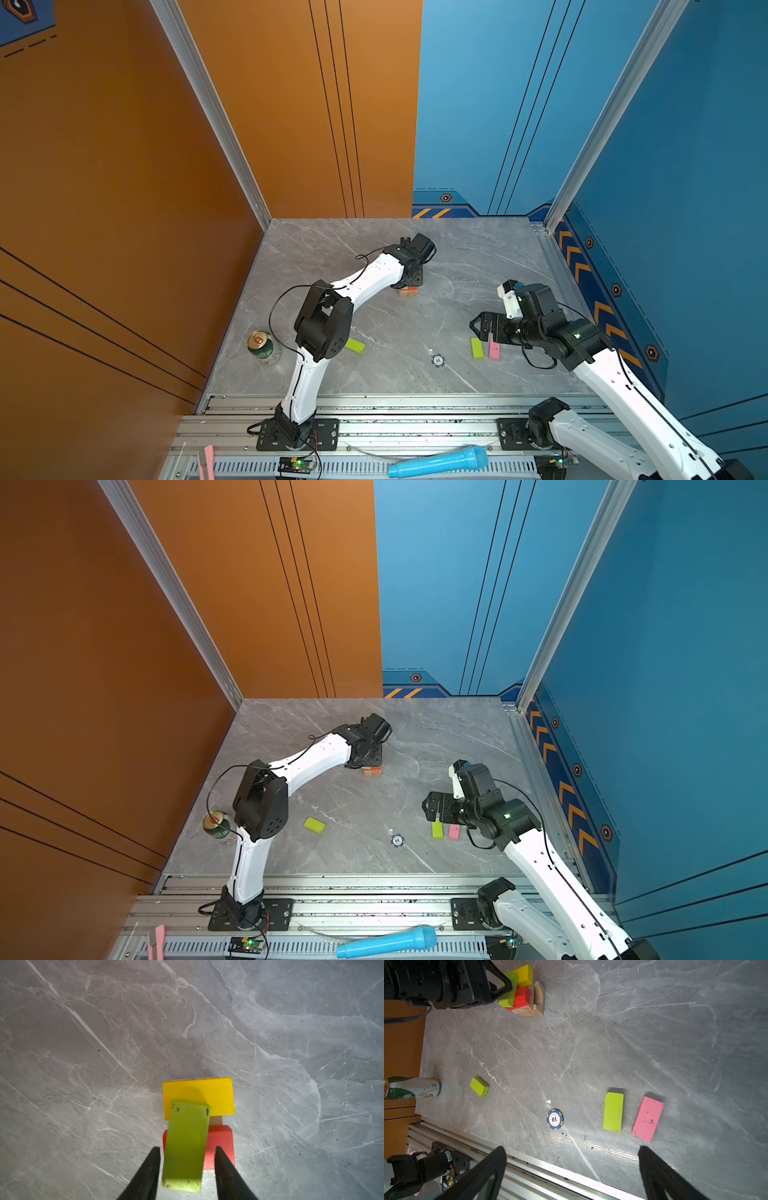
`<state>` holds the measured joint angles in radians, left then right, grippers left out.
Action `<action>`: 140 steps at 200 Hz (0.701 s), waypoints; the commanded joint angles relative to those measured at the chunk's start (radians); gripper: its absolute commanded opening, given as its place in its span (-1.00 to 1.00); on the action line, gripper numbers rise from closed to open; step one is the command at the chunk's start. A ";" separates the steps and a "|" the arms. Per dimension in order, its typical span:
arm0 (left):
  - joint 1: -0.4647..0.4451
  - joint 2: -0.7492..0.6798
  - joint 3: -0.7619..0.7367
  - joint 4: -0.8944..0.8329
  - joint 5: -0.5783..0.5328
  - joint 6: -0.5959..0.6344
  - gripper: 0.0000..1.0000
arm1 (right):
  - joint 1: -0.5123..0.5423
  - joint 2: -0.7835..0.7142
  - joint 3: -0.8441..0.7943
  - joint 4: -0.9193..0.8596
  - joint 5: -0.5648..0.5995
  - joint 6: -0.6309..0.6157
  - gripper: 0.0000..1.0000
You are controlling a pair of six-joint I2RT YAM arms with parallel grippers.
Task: Build the wood block tower
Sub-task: 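Align the lime-green block over the red block and lower it onto the tower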
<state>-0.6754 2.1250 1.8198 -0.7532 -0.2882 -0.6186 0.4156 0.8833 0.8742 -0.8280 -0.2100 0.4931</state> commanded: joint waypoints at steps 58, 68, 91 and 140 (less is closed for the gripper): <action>0.000 0.013 0.006 -0.021 -0.001 0.006 -0.19 | -0.009 -0.009 -0.002 -0.005 -0.014 -0.025 1.00; 0.002 0.015 0.005 -0.021 -0.002 0.005 -0.19 | -0.011 -0.009 -0.001 -0.005 -0.014 -0.025 1.00; 0.004 0.016 0.004 -0.021 -0.002 0.006 -0.19 | -0.012 -0.007 0.000 -0.004 -0.016 -0.025 1.00; 0.009 0.029 0.019 -0.027 0.004 0.008 -0.19 | -0.017 -0.006 0.004 -0.005 -0.018 -0.030 1.00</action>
<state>-0.6743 2.1254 1.8198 -0.7532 -0.2882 -0.6182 0.4080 0.8833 0.8742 -0.8280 -0.2104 0.4858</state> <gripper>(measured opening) 0.403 0.999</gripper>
